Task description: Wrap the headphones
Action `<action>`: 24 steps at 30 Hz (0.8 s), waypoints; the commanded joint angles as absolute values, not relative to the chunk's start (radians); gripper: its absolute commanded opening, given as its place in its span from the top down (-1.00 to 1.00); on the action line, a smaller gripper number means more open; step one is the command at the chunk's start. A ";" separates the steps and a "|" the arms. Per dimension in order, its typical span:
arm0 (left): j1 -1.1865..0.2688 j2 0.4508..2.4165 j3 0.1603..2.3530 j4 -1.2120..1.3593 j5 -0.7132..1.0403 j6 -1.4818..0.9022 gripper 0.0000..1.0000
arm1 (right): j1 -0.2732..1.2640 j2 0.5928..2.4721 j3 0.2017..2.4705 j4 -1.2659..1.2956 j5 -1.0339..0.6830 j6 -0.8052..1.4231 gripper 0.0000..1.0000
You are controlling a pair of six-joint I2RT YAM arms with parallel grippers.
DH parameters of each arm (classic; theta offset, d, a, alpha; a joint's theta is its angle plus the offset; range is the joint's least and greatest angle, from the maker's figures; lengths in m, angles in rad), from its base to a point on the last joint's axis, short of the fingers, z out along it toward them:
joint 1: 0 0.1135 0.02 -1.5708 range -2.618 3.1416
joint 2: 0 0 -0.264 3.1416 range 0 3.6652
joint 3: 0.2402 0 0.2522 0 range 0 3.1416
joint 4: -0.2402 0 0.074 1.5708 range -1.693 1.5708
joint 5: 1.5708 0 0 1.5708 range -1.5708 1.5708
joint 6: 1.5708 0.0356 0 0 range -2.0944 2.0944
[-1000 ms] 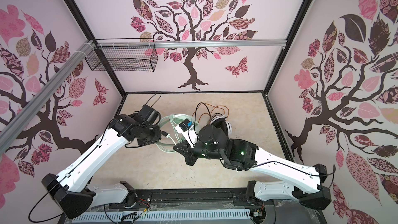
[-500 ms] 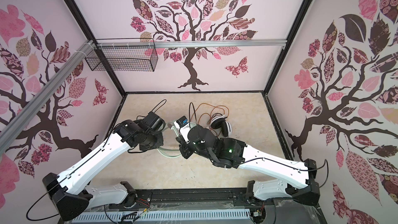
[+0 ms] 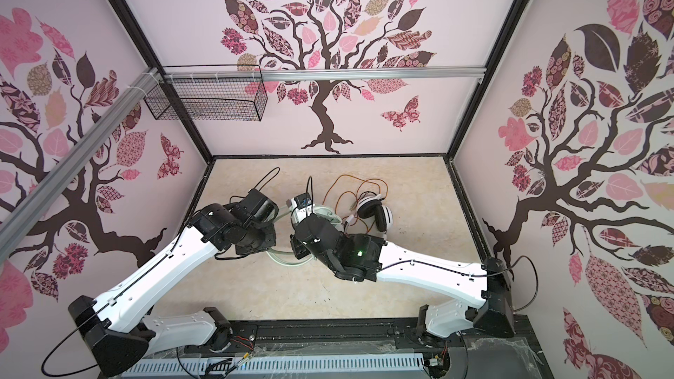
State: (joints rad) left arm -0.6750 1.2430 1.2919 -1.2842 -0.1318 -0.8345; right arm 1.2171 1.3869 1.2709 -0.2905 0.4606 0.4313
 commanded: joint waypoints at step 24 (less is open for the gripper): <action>-0.681 1.196 1.266 -1.213 -0.073 -0.830 1.00 | 1.205 1.504 1.376 -0.273 0.565 0.494 0.58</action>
State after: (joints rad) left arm -0.6769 1.2308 1.2785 -1.2766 -0.1097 -0.8337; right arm 1.2137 1.4826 1.3365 -0.2779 0.5537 0.4942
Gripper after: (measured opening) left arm 0.064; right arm 0.211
